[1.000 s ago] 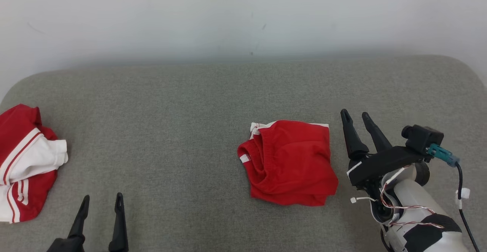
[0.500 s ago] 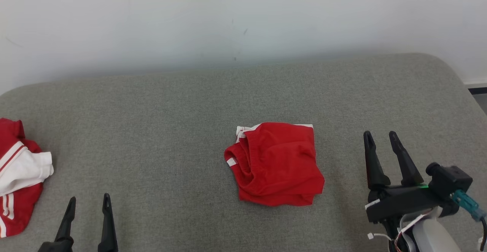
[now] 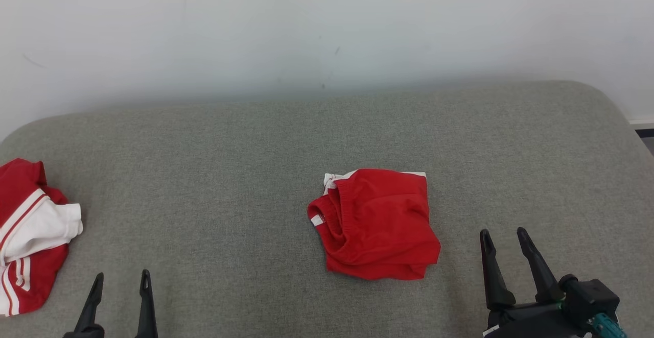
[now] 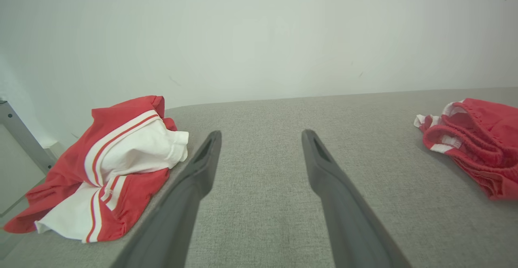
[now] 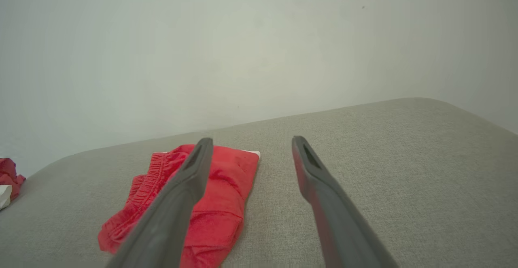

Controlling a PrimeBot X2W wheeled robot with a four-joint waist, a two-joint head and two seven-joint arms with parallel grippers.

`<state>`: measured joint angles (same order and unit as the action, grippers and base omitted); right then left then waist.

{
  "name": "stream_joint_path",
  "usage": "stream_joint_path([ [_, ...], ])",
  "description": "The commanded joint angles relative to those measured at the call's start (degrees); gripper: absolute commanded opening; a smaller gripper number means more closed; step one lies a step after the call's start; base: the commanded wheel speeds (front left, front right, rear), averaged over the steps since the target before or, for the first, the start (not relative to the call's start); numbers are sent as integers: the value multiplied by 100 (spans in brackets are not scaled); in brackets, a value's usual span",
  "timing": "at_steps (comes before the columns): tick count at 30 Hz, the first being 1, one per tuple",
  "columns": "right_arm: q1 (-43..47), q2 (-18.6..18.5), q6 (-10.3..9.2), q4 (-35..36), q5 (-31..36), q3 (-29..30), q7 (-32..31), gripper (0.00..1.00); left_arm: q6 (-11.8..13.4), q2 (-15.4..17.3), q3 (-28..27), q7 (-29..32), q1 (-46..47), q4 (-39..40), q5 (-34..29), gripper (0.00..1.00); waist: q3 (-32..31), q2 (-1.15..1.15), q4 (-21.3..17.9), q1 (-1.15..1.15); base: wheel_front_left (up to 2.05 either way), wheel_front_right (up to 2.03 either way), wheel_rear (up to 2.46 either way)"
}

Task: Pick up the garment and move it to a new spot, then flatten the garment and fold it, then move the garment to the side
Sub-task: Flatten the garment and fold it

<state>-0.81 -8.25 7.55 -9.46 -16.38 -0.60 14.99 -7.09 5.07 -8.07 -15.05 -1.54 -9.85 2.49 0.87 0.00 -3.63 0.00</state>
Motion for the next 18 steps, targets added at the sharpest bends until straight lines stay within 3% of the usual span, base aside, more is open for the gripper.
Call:
stream_joint_path([
  [1, 71, 43, -15, 51, 123, 4, 25, 100, 40, 49, -17, -18, -102, 13, -78, 100, -19, 0, 14, 0, 0, 0, 0],
  [18, 161, 127, -15, -88, 298, 44, 25, 100, 124, 67, 10, -18, -208, 51, -170, 100, -70, 0, 113, 0, 0, 0, 0],
])
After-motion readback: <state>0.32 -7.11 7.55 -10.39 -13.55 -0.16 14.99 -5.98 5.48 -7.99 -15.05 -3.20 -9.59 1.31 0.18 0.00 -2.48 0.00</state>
